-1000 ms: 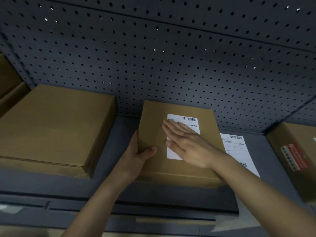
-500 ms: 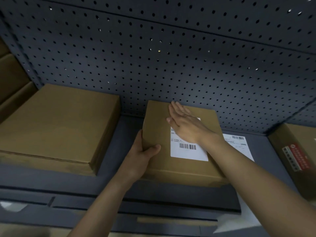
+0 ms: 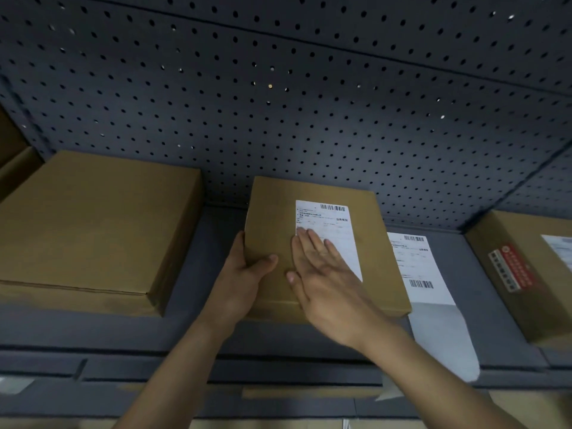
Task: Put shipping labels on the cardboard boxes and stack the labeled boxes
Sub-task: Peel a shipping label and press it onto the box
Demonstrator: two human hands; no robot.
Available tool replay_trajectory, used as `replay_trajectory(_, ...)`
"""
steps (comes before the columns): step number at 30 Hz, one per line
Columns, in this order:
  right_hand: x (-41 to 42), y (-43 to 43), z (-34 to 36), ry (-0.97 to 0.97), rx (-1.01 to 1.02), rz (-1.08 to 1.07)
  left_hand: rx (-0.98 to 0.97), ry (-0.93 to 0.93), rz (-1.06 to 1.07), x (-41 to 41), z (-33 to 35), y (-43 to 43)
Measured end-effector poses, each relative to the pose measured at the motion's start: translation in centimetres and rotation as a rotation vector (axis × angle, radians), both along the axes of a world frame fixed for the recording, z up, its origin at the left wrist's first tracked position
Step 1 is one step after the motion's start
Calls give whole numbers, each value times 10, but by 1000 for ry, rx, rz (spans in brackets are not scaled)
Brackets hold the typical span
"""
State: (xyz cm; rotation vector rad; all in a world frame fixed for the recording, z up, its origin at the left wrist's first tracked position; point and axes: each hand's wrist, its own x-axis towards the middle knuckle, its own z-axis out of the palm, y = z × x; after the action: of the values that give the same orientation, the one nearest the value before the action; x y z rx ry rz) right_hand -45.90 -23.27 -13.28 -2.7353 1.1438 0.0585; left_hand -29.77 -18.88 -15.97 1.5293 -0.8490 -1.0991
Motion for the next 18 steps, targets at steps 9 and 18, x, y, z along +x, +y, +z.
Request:
replay_trajectory(9,0,-10,3,-39,92,-48,5,-27,-23,3,1,-1)
replay_trajectory(18,-1,-42,-4,-50,79,-137,10,9,-20,2,-1,0)
